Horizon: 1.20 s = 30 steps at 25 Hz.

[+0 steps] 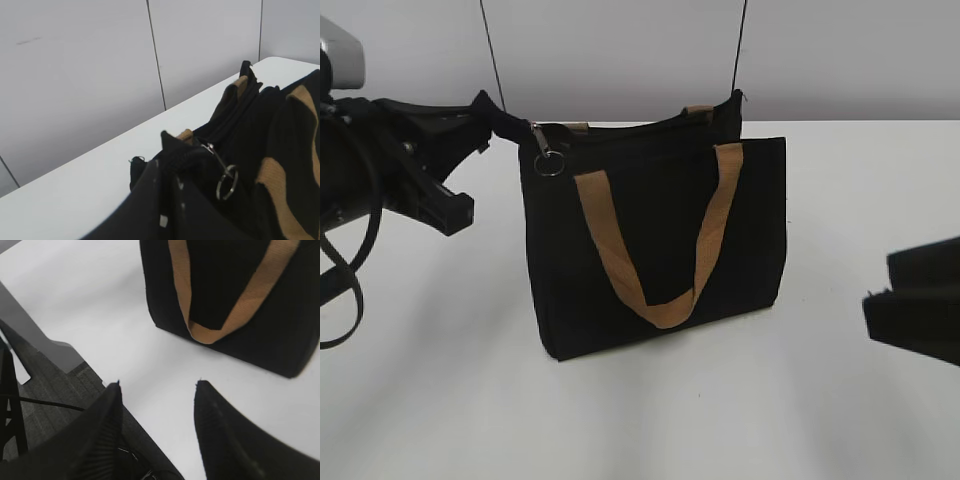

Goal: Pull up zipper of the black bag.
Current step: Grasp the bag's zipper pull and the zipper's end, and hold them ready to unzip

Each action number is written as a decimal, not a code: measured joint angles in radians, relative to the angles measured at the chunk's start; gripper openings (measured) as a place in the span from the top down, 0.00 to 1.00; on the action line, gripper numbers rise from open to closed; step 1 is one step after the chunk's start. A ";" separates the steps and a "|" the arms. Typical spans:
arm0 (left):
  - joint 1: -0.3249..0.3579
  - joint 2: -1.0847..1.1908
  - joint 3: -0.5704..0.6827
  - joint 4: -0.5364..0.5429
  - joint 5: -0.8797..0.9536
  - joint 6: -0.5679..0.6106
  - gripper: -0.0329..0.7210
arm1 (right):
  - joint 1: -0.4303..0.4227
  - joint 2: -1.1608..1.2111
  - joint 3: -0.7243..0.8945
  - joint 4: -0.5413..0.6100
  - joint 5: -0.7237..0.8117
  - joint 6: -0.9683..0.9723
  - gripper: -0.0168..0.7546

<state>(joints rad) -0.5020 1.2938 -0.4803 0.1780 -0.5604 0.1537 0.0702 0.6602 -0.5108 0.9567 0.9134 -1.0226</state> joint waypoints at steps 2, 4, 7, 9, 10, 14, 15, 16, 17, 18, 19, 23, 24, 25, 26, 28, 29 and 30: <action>0.000 0.000 0.000 0.000 -0.002 0.000 0.96 | 0.026 0.095 -0.029 0.056 -0.016 -0.088 0.50; 0.000 0.000 0.000 0.000 -0.012 0.000 0.96 | 0.056 0.213 -0.069 0.109 -0.031 -0.170 0.50; 0.000 0.000 0.000 0.000 -0.030 0.000 0.96 | 0.106 0.348 -0.144 0.160 -0.052 -0.254 0.50; 0.000 0.000 0.000 0.001 -0.037 0.000 0.96 | 0.147 0.442 -0.208 0.181 -0.063 -0.293 0.50; 0.000 0.000 0.000 0.001 -0.038 0.000 0.96 | 0.164 0.490 -0.237 0.185 -0.067 -0.313 0.50; 0.000 0.000 0.000 0.001 -0.040 0.000 0.96 | 0.248 0.654 -0.380 0.188 -0.074 -0.362 0.50; 0.000 0.000 0.000 0.001 -0.041 0.000 0.96 | 0.269 0.696 -0.418 0.188 -0.076 -0.369 0.50; 0.000 0.000 0.000 0.001 -0.042 0.000 0.96 | 0.289 0.737 -0.456 0.190 -0.078 -0.384 0.50; 0.000 0.000 0.000 0.001 -0.042 0.000 0.96 | 0.305 0.770 -0.486 0.191 -0.081 -0.395 0.50; 0.000 0.000 0.000 0.001 -0.042 0.000 0.96 | 0.322 0.807 -0.521 0.192 -0.087 -0.408 0.50; 0.000 0.000 0.000 0.002 -0.043 0.000 0.96 | 0.337 0.843 -0.553 0.192 -0.094 -0.423 0.50; 0.000 0.000 0.000 0.002 -0.043 0.000 0.96 | 0.384 0.962 -0.649 0.195 -0.138 -0.480 0.50; 0.000 0.000 0.000 0.002 -0.043 0.000 0.96 | 0.392 0.985 -0.664 0.195 -0.145 -0.491 0.51; 0.000 0.000 0.000 0.002 -0.043 0.000 0.96 | 0.401 1.010 -0.680 0.195 -0.155 -0.497 0.51; 0.000 0.000 0.000 0.002 -0.043 0.000 0.96 | 0.408 1.033 -0.695 0.195 -0.160 -0.501 0.52; 0.000 0.000 0.000 0.003 -0.044 0.000 0.96 | 0.416 1.070 -0.719 0.195 -0.169 -0.504 0.53; 0.000 0.000 0.000 0.003 -0.045 0.000 0.96 | 0.420 1.086 -0.729 0.199 -0.179 -0.506 0.54; 0.000 0.000 0.000 0.003 -0.045 0.000 0.96 | 0.420 1.099 -0.737 0.206 -0.199 -0.508 0.55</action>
<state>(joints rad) -0.5020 1.2938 -0.4803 0.1811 -0.6053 0.1541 0.4901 1.7591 -1.2477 1.1629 0.7140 -1.5303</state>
